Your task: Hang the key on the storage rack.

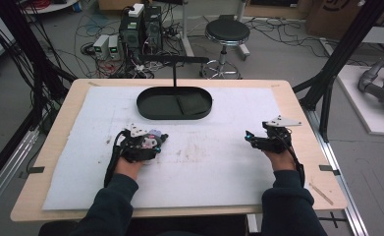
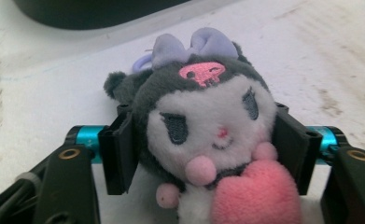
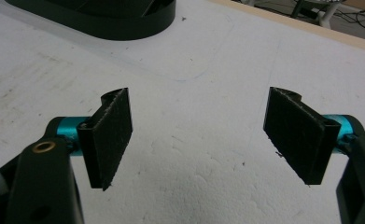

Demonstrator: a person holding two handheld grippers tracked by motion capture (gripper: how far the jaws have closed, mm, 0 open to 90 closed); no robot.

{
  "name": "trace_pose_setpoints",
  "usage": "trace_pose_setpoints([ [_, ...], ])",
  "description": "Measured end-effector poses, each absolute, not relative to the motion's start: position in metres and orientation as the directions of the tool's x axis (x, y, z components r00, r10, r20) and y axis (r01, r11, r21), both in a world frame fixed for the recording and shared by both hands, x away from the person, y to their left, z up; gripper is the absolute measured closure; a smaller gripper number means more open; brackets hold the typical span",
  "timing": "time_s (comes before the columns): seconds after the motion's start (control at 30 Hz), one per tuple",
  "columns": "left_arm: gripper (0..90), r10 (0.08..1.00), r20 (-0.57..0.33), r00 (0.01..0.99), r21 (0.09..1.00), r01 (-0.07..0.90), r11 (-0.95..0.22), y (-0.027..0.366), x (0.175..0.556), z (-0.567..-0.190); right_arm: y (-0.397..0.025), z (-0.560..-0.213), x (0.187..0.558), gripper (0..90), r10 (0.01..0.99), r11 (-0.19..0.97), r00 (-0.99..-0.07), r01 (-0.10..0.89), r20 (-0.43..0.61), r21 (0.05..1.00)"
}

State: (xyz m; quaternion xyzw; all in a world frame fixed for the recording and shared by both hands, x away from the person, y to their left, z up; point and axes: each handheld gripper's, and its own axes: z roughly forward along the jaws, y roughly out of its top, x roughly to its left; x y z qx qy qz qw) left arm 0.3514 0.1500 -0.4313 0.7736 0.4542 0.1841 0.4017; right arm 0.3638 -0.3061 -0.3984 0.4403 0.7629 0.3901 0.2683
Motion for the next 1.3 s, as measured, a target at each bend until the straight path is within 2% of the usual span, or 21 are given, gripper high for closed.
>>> trace_pose_setpoints([
  [0.07, 35.3, 0.829, -0.102, 0.549, 0.811, 0.528, -0.250, 0.161, 0.354, -0.423, -0.306, -0.398, 0.363, 24.1, 0.882, 0.304, -0.467, 0.463, -0.062, 0.833],
  [0.23, 35.6, 0.753, -0.225, 0.618, 0.858, 0.492, -0.148, 0.190, 0.363, -0.395, -0.306, -0.398, 0.364, 24.2, 0.879, 0.309, -0.471, 0.457, -0.068, 0.834],
  [0.33, 35.7, 0.737, -0.251, 0.627, 0.874, 0.474, -0.106, 0.206, 0.370, -0.378, -0.306, -0.397, 0.363, 24.2, 0.878, 0.302, -0.474, 0.452, -0.060, 0.839],
  [0.57, 35.7, 0.745, -0.221, 0.629, 0.894, 0.437, -0.104, 0.223, 0.390, -0.347, -0.307, -0.397, 0.364, 24.2, 0.876, 0.296, -0.480, 0.446, -0.053, 0.845],
  [0.97, 35.7, 0.765, -0.180, 0.618, 0.918, 0.385, -0.095, 0.226, 0.437, -0.306, -0.311, -0.397, 0.363, 24.1, 0.872, 0.284, -0.488, 0.435, -0.041, 0.854],
  [1.3, 35.7, 0.780, -0.217, 0.587, 0.917, 0.396, -0.043, 0.216, 0.488, -0.287, -0.315, -0.397, 0.363, 24.0, 0.875, 0.272, -0.483, 0.436, -0.032, 0.858],
])
